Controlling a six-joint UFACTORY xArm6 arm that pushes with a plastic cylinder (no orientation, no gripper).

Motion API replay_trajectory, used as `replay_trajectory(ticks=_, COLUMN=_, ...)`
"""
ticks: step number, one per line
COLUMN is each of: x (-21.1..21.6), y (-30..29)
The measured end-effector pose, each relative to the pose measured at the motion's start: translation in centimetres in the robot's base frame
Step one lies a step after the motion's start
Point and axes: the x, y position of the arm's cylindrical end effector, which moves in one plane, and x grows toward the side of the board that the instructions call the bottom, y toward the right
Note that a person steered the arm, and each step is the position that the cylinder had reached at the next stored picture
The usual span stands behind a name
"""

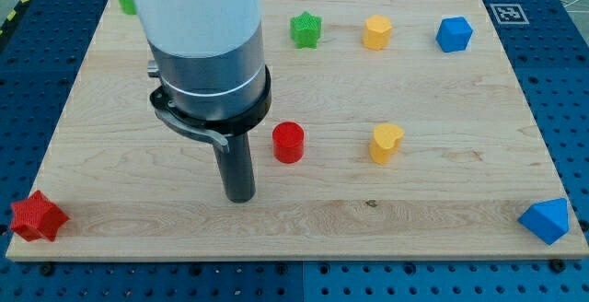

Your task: Point at the yellow heart

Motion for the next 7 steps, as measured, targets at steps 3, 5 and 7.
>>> replay_trajectory(ticks=3, x=2.9, y=11.6)
replay_trajectory(ticks=5, x=3.0, y=15.8)
replay_trajectory(ticks=7, x=-2.4, y=19.7)
